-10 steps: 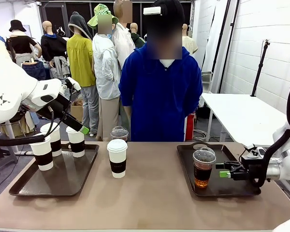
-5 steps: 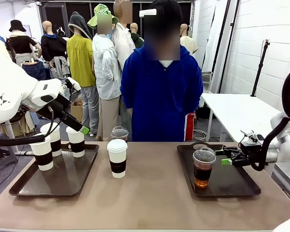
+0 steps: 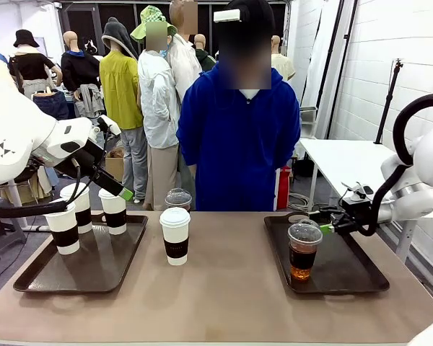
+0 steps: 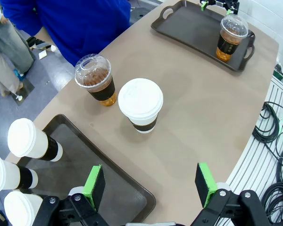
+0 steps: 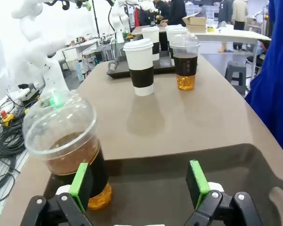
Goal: Distribute the coffee onto the tray.
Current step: Pick up another iced Americano from the middle of the table and place it on the right Handle tray.
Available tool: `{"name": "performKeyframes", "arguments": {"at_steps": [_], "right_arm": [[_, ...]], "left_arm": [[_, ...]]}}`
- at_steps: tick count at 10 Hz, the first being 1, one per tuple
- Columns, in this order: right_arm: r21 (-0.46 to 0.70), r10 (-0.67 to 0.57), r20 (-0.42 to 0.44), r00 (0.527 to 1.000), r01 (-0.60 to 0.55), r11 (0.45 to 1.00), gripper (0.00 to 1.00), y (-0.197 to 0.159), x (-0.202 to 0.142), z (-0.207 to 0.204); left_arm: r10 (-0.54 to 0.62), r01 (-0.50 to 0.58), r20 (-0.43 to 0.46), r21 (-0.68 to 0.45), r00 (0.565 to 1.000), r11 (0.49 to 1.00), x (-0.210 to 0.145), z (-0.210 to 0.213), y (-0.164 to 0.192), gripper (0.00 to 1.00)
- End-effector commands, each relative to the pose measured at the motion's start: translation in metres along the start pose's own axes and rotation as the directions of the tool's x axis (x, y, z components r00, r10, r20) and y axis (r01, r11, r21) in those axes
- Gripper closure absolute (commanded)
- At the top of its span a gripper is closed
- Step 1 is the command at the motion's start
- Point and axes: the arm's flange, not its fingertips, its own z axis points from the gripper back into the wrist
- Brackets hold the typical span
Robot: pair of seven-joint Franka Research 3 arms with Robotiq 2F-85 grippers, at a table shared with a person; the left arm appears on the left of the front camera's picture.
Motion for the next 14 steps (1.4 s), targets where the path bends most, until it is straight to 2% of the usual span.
{"name": "performKeyframes", "arguments": {"at_steps": [1,4,5,10,14], "right_arm": [[-0.035,-0.015,0.027,1.000,0.016,0.999,0.00,-0.016,0.005,-0.008],[-0.102,-0.033,0.047,0.998,0.038,0.994,0.00,-0.018,0.006,-0.016],[-0.036,0.004,0.030,1.000,-0.003,0.999,0.00,-0.017,0.006,-0.013],[-0.054,-0.002,0.037,0.999,0.004,0.999,0.00,-0.018,0.006,-0.012],[-0.059,0.028,0.058,0.998,-0.024,0.998,0.00,-0.058,0.009,-0.049]], "left_arm": [[0.004,-0.004,0.004,-0.004,1.000,1.000,-0.001,0.001,0.001,0.00],[0.004,-0.004,0.004,-0.004,1.000,1.000,-0.001,0.001,0.001,0.00],[0.004,-0.004,0.004,-0.004,1.000,1.000,-0.001,0.001,0.001,0.00],[0.004,-0.004,0.004,-0.004,1.000,1.000,-0.001,0.001,0.001,0.00],[0.004,-0.004,0.004,-0.004,1.000,1.000,-0.001,0.001,0.001,0.00]]}}
